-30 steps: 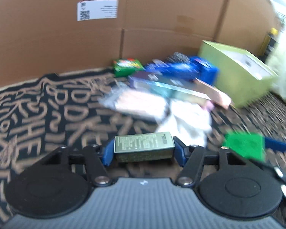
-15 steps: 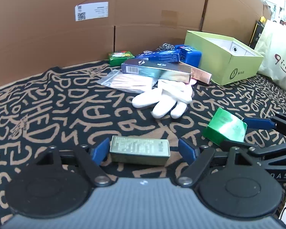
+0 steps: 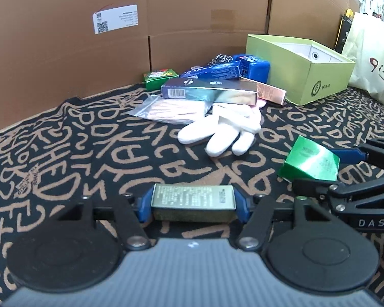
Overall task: Organize objects
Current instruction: 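Grasp the green box with the right gripper while the left grasps the green-gold bar box, then carry both boxes into the lime-green box and release them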
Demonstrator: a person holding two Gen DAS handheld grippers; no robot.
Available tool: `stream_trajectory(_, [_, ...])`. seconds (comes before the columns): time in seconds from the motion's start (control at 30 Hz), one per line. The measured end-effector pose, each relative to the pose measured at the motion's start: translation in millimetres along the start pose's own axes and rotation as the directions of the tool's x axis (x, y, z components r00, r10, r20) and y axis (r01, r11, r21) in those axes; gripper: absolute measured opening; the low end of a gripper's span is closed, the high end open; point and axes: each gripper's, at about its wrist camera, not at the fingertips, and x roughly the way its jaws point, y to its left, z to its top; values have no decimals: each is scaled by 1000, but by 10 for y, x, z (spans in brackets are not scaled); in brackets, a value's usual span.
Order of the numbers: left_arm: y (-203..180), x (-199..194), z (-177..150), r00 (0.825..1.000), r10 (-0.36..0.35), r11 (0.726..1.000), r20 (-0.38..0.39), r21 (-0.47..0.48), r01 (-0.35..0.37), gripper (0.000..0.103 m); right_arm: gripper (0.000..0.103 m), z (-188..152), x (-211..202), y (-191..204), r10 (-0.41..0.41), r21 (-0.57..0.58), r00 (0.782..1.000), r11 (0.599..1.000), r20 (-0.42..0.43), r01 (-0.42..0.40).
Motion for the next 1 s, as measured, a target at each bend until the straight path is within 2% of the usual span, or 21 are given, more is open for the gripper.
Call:
stream_trajectory(0.13, [-16, -53, 90, 996, -88, 996, -1, -34, 88, 60, 69, 6, -75, -70, 15, 36, 1000, 999, 19, -16])
stream_trajectory(0.23, [-107, -136, 231, 991, -129, 991, 43, -19, 130, 60, 69, 62, -193, -189, 42, 74, 998, 996, 45, -45])
stream_trajectory(0.4, [-295, -212, 561, 968, -222, 975, 114, -1, 224, 60, 69, 193, -419, -466, 31, 116, 994, 992, 104, -44])
stream_trajectory(0.67, [-768, -172, 1138, 944, -274, 961, 182, 91, 261, 60, 69, 421, -670, -980, -84, 140, 981, 988, 176, 60])
stream_trajectory(0.83, [-1064, 33, 1544, 945, -263, 963, 196, 112, 245, 60, 69, 565, -706, -1305, -193, 144, 962, 975, 194, 167])
stream_trajectory(1.0, [-1367, 448, 1925, 957, -228, 971, 181, 116, 210, 60, 69, 824, -620, -1643, -287, 154, 932, 954, 220, 258])
